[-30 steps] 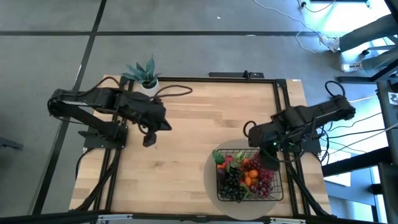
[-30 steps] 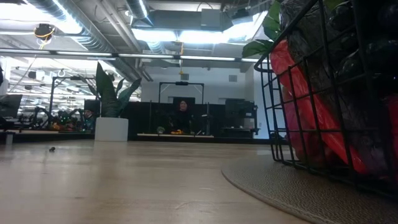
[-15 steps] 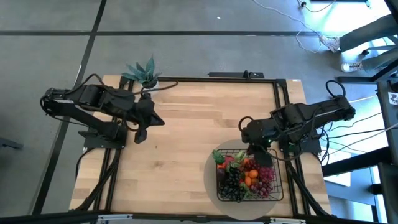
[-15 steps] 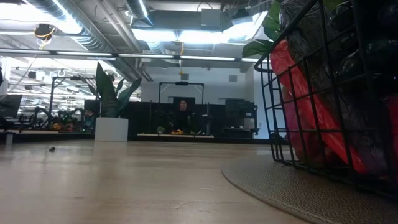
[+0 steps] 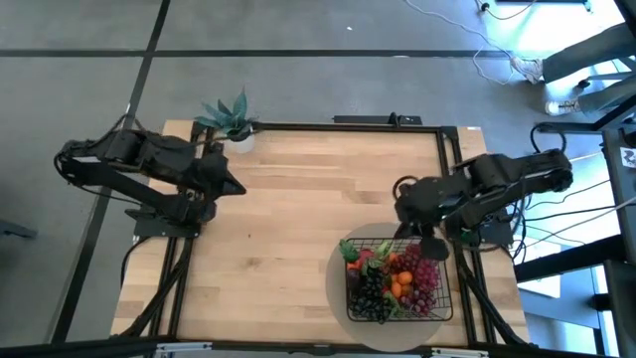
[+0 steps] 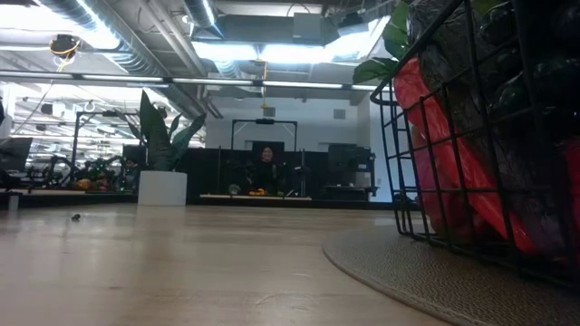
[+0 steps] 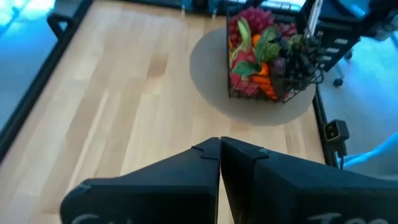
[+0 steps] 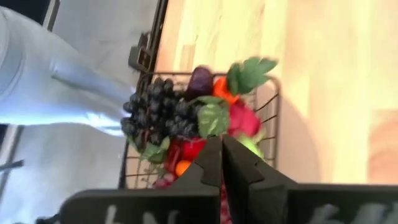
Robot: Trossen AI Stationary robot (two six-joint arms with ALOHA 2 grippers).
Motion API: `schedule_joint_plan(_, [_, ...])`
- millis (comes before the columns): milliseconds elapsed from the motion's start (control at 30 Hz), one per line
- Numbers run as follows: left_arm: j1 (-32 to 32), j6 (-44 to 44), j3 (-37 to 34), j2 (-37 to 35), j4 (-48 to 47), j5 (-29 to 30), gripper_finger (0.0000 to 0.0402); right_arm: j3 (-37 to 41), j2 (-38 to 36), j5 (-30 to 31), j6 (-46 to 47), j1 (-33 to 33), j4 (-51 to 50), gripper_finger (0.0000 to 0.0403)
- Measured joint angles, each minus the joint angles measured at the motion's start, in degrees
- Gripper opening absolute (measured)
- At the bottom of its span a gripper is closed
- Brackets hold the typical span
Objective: Build produce basket
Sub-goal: Return to Home Position
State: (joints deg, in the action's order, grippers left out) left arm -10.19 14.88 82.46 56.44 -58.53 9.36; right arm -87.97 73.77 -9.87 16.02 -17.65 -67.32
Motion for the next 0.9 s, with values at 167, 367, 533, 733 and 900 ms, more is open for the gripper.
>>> schedule_joint_plan(167, [-0.85, -0.42, -1.62, -5.63, 0.32, 0.42, 0.0, 0.3, -6.47, 4.22, -0.66, 0.02, 0.07, 0.0])
schedule_joint_plan(367, [-1.63, -0.03, -10.42, -14.3, 6.47, 0.57, 0.0, 1.29, -14.91, 8.19, 2.73, 0.04, 2.38, 0.0])
schedule_joint_plan(533, [-1.63, 0.06, -20.0, -23.4, 13.97, 0.57, 0.0, 1.29, -19.46, 8.27, 0.11, 0.0, 5.2, 0.0])
schedule_joint_plan(733, [-1.63, 1.31, -29.19, -33.73, 20.0, 0.57, 0.0, 2.64, -23.18, 8.33, -1.32, 0.0, 6.8, 0.0])
schedule_joint_plan(900, [-1.63, 1.99, -36.36, -41.32, 24.79, 0.55, 0.0, 11.74, -29.11, 8.35, -1.05, 0.0, 14.09, 0.0])
